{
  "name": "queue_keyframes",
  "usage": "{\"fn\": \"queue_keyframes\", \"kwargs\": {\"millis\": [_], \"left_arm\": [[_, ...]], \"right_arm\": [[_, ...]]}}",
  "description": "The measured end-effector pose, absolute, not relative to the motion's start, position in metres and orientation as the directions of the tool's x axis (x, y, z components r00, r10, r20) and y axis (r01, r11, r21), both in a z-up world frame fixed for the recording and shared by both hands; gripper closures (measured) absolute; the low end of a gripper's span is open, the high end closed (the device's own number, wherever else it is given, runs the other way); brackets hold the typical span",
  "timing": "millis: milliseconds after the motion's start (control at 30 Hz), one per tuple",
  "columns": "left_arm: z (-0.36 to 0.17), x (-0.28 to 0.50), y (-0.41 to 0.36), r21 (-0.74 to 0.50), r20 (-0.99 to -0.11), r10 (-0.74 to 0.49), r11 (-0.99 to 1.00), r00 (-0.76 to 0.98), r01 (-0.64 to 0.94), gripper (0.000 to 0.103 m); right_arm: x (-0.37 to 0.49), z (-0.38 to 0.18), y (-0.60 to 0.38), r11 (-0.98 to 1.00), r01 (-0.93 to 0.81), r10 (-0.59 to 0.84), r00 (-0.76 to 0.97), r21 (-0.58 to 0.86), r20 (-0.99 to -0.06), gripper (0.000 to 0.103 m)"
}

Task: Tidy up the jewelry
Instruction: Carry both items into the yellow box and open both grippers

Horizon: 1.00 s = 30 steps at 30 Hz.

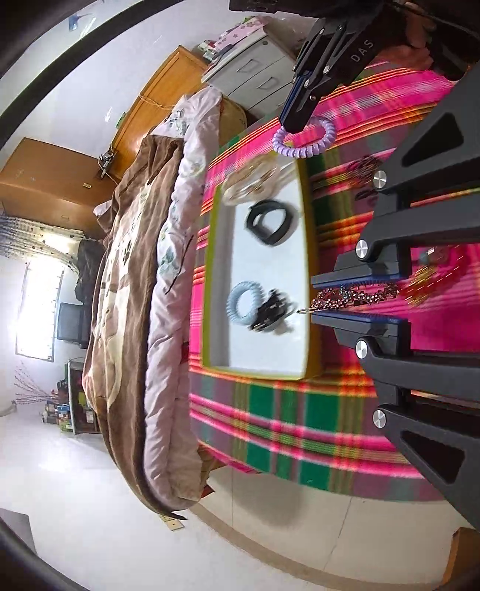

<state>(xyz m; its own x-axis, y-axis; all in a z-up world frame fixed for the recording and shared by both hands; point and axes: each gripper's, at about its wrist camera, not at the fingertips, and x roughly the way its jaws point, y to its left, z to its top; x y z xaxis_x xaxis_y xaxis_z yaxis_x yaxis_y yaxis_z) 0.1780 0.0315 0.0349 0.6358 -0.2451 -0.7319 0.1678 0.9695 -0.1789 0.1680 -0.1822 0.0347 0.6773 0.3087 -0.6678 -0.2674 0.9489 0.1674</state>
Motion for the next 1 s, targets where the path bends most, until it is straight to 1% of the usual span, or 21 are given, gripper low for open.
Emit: {"fn": "queue_keyframes", "kwargs": {"millis": [233,600,1000], "left_arm": [[0.031,0.223,0.041,-0.187,-0.736,-0.24,0.971,0.633,0.151,0.091],[0.008,0.292,0.045,-0.178,-0.768,-0.215,0.977,0.603,0.121,0.091],[-0.022,0.326,0.043,-0.199,-0.797,-0.224,0.974,0.561,0.108,0.091]], "right_arm": [[0.216,0.022,-0.165,0.958,-0.248,0.277,0.658,0.146,-0.7,0.094],[0.27,-0.003,-0.151,0.967,-0.212,0.243,0.621,0.138,-0.746,0.094],[0.302,-0.02,-0.141,0.98,-0.172,0.182,0.604,0.096,-0.776,0.094]]}}
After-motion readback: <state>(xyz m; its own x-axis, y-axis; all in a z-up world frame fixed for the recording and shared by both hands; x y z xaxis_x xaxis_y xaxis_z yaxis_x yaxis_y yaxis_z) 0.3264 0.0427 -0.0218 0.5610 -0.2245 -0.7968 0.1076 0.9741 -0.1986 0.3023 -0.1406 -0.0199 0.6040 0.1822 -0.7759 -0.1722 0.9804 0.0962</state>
